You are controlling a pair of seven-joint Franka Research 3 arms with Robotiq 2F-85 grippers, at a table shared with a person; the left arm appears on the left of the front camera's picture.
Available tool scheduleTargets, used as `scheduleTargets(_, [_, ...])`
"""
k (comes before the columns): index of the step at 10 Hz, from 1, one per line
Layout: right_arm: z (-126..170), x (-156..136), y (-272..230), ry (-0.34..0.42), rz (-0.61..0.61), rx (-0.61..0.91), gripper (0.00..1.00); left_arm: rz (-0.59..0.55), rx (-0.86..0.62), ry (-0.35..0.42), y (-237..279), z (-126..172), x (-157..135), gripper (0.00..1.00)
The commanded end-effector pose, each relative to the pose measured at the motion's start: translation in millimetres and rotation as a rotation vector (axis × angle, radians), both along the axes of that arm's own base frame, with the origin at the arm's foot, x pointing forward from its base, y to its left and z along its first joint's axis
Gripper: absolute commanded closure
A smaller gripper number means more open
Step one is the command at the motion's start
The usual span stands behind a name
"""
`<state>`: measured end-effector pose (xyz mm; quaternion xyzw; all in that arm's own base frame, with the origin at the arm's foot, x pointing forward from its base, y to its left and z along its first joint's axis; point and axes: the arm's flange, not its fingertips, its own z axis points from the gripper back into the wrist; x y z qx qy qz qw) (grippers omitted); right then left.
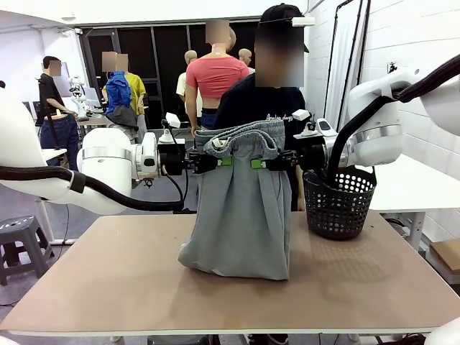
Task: Fold the training pants.
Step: Fold the Training pants in half.
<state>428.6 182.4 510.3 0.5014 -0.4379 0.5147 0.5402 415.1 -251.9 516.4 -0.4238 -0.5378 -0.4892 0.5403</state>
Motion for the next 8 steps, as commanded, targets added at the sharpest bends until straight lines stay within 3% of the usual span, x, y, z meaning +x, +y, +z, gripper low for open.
scheduleTargets(1, [0.6,-1.4,1.7,0.006,-0.006,0.018,1.0,0.003,0.0,-0.003,-0.5,2.8,-0.8,1.0])
scheduleTargets(8, [0.6,-1.4,1.7,0.006,-0.006,0.018,1.0,0.003,0.0,-0.003,-0.5,2.8,-0.8,1.0])
